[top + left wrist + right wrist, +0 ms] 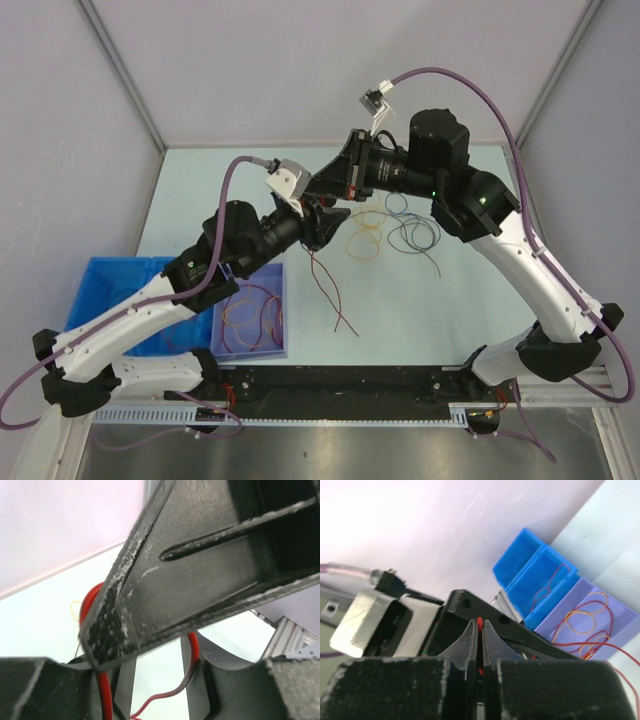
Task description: Untangle the cables
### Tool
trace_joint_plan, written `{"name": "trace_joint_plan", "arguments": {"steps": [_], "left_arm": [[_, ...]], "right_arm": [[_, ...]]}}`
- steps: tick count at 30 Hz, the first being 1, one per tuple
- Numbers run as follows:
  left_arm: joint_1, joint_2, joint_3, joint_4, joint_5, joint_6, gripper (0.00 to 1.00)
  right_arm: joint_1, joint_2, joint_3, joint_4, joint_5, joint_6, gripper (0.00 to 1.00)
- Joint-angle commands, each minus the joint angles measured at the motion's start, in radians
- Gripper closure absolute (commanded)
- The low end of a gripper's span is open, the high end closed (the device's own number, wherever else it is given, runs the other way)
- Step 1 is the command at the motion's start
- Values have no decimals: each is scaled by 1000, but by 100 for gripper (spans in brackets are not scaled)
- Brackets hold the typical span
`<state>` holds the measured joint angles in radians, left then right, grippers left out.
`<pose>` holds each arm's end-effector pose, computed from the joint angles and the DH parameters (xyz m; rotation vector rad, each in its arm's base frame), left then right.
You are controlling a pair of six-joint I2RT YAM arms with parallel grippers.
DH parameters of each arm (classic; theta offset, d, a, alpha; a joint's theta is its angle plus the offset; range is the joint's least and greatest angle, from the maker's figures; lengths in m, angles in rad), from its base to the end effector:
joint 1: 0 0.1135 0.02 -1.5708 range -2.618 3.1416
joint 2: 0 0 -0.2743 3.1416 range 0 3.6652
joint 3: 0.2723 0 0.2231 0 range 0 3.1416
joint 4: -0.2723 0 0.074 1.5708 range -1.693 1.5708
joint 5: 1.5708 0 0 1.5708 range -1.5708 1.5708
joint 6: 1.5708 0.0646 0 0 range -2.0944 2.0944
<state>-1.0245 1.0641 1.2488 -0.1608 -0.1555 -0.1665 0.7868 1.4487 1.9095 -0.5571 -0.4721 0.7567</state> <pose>0.1254 -0.1869 0.4551 0.5498 1.5089 -0.8164 0.1792 0.2213 0.5224 -0.4357 1.8602 1.5038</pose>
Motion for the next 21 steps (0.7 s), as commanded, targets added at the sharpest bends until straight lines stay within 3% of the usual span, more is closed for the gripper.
{"name": "trace_joint_plan", "arguments": {"steps": [1, 3, 5, 7, 8, 10, 12, 13, 14, 21], "left_arm": [[-26, -42, -17, 9, -38, 1, 99], [-26, -53, -29, 18, -58, 12, 89], [-26, -64, -41, 27, -43, 21, 50], [-26, -61, -45, 40, -20, 36, 26], [-26, -56, -43, 37, 0, 39, 22], [-26, -49, -38, 43, 13, 53, 25], [-26, -35, -31, 41, 11, 56, 40], [-26, -32, -28, 41, 2, 56, 54], [-26, -26, -23, 41, -3, 56, 59], [-26, -15, -35, 46, -76, 53, 58]], "right_arm": [[-6, -45, -38, 65, 225, 29, 100], [-6, -66, -59, 75, 247, 35, 100], [-6, -70, -69, 74, 244, 39, 100], [-6, -67, -78, 80, 233, 46, 100], [-4, -67, -82, 94, 213, 49, 100], [-4, -68, -90, 106, 202, 55, 100], [-1, -67, -93, 114, 193, 58, 100], [-1, -70, -93, 111, 196, 58, 100], [0, -71, -95, 111, 205, 58, 100], [-1, -103, -122, 105, 256, 93, 100]]}}
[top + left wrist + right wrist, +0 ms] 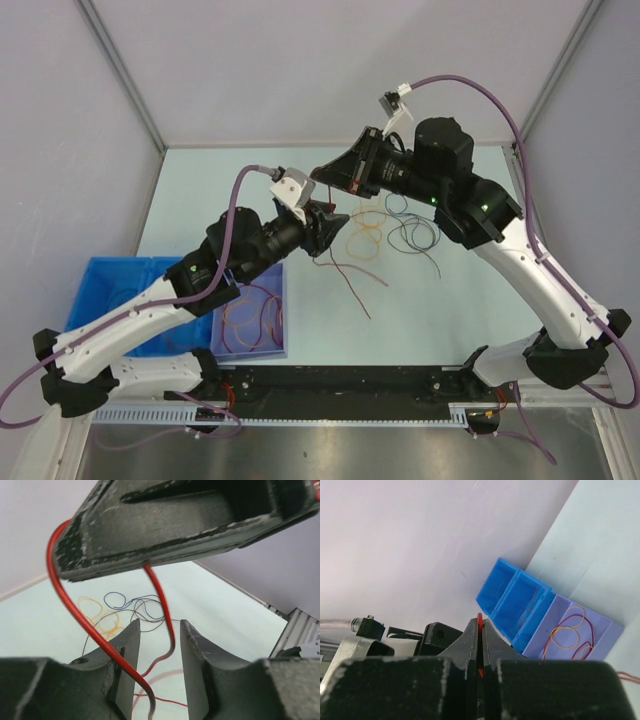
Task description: Untangle the cables
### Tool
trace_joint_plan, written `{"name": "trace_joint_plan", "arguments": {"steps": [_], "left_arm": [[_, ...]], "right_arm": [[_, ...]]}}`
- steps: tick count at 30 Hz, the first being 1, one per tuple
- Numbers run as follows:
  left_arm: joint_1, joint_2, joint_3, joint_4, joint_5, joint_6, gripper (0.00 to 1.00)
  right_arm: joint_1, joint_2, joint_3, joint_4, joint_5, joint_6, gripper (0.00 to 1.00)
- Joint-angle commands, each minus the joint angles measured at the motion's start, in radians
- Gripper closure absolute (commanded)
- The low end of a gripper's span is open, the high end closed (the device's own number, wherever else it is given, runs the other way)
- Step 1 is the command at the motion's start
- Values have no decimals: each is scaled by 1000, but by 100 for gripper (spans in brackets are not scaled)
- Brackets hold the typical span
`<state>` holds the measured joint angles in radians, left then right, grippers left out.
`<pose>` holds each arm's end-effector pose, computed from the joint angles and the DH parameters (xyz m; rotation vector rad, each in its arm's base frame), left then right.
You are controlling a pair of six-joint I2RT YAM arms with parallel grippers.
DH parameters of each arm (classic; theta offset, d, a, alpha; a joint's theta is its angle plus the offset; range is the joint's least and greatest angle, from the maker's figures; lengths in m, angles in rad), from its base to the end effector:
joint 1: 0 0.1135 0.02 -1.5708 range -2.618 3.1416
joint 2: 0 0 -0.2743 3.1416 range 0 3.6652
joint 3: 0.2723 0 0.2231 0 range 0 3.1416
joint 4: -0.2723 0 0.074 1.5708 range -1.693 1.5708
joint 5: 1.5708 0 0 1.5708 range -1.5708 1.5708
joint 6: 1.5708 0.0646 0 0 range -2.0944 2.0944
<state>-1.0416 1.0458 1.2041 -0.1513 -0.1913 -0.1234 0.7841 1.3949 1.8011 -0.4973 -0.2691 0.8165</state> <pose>0.1230 -0.1860 0.4449 0.5734 1.5106 -0.7621 0.1871 0.2109 0.5112 -0.1993 1.8600 1.3910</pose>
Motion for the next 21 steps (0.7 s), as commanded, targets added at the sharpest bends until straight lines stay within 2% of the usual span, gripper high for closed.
{"name": "trace_joint_plan", "arguments": {"steps": [1, 2, 3, 5, 15, 16, 18, 19, 21], "left_arm": [[-9, 5, 6, 41, -46, 8, 61], [-9, 6, 2, 44, -53, 5, 65], [-9, 8, 2, 42, -63, 1, 79], [-9, 7, -8, 50, -108, -8, 100], [-9, -56, -54, 107, -140, 1, 100], [-9, -66, -49, 89, -148, 4, 100], [-9, -76, -38, 64, -183, 21, 100], [-9, -93, -31, 43, -197, 34, 100], [-8, -112, -20, 23, -235, 51, 100]], "right_arm": [[3, -60, -19, 48, 56, 41, 100], [3, -68, -26, 48, 68, 47, 100], [3, -73, -32, 48, 77, 56, 100], [4, -88, -37, 26, 117, 62, 100], [3, -106, -77, 54, 117, 56, 100], [3, -108, -74, 54, 113, 50, 91], [-2, -120, -69, 52, 120, 30, 65], [-3, -126, -65, 49, 139, 18, 43], [-19, -149, -63, 36, 168, 6, 31]]}}
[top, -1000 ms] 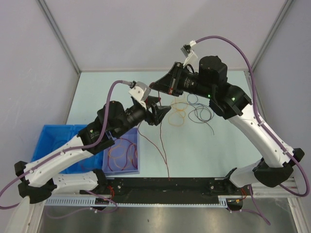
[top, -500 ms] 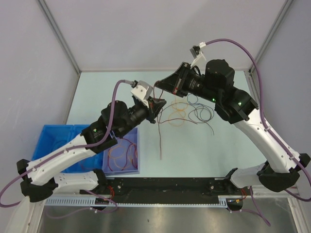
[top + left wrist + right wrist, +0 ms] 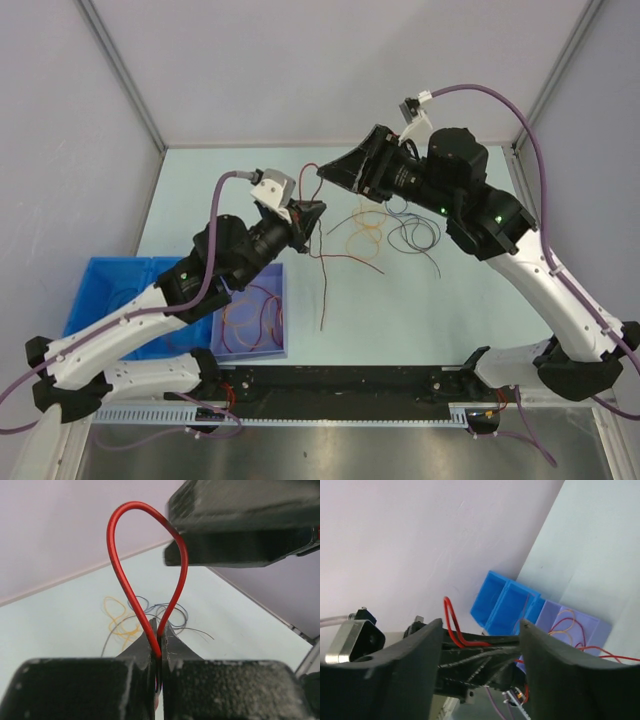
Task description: Untangle the cables
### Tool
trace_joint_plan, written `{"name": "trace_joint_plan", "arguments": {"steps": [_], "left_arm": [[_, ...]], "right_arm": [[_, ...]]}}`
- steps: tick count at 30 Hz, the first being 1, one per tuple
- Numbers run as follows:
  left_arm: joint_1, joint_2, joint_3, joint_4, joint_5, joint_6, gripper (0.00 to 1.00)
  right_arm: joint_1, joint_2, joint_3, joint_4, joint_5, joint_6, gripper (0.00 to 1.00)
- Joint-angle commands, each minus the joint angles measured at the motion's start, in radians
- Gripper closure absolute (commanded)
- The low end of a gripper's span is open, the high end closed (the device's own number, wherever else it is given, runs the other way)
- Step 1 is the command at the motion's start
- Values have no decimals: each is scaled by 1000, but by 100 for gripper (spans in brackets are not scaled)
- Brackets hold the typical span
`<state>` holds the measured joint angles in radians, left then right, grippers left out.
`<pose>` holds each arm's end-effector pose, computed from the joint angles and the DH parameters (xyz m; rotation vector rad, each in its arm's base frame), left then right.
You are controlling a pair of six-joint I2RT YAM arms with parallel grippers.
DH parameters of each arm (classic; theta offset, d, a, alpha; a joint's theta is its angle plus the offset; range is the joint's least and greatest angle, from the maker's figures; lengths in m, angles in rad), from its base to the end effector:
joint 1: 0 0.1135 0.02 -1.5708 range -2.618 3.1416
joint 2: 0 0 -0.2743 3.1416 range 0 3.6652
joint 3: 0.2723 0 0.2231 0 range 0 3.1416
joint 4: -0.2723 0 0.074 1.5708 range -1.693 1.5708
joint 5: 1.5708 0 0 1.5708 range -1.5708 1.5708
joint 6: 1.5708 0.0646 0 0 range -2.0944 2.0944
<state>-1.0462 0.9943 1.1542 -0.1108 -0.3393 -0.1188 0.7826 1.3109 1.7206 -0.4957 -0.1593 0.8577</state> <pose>0.1227 -0.1691 0.4435 0.4403 1.4991 -0.6686 0.1771 0.1906 0.5074 -0.0657 1.8475 1.3374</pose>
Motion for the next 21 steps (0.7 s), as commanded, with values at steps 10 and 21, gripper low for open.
{"name": "trace_joint_plan", "arguments": {"steps": [10, 21], "left_arm": [[8, -154, 154, -196, -191, 114, 100], [12, -217, 179, -355, -345, 134, 100]], "right_arm": [[-169, -179, -49, 8, 67, -51, 21], [-207, -197, -128, 26, -3, -26, 21]]}}
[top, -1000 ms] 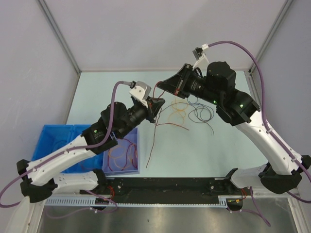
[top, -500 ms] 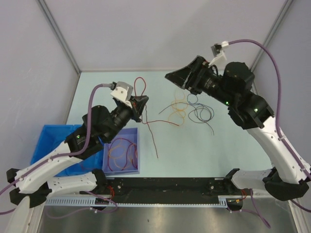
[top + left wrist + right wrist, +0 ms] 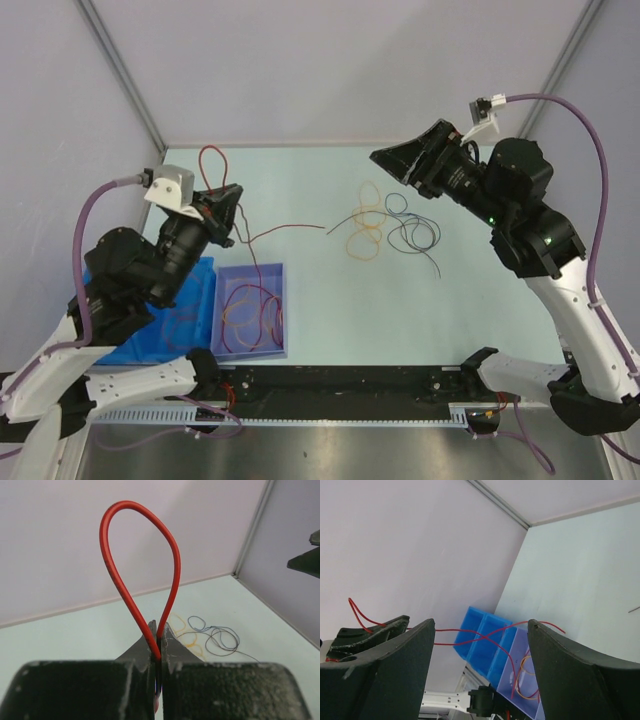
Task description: Untangle the cables
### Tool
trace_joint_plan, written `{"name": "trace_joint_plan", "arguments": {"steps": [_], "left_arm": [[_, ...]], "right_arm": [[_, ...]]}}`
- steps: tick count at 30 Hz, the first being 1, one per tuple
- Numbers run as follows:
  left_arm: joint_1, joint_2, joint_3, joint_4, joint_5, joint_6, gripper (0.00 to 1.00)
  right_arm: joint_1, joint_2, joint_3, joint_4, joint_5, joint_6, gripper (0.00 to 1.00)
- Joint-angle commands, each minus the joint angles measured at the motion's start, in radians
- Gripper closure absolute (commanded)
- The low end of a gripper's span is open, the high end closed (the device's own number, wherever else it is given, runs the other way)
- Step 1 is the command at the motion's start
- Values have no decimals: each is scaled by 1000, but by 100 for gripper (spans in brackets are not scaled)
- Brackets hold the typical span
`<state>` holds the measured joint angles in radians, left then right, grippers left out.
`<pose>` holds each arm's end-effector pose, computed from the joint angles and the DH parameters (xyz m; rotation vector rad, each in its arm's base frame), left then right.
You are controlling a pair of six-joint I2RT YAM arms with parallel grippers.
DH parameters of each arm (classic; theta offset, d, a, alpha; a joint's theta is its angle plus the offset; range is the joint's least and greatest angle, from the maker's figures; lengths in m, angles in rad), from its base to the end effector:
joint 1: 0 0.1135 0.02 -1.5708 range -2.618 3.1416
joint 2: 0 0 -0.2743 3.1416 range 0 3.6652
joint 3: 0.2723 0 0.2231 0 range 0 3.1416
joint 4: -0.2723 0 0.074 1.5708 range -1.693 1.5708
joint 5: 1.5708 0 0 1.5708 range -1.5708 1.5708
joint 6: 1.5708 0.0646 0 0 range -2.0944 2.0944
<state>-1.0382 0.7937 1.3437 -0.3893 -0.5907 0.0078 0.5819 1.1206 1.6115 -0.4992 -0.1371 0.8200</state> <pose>0.0846 -0.0726 0.4930 0.2594 1.4282 -0.4295 0.1621 0.1172 0.5135 0.0874 1.7107 1.1828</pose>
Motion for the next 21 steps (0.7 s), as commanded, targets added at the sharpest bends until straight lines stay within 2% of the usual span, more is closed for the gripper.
{"name": "trace_joint_plan", "arguments": {"steps": [1, 8, 14, 21], "left_arm": [[4, -34, -27, -79, -106, 1, 100], [4, -120, -161, -132, -271, -113, 100], [4, -169, -262, -206, -343, -258, 100], [4, -156, -271, -261, -393, -307, 100]], "right_arm": [[-5, -5, -31, 31, -28, 14, 21], [-4, -5, -64, 30, -53, 19, 22], [-5, -5, -84, 25, -59, 18, 22], [-7, -2, -105, 36, -68, 25, 22]]}}
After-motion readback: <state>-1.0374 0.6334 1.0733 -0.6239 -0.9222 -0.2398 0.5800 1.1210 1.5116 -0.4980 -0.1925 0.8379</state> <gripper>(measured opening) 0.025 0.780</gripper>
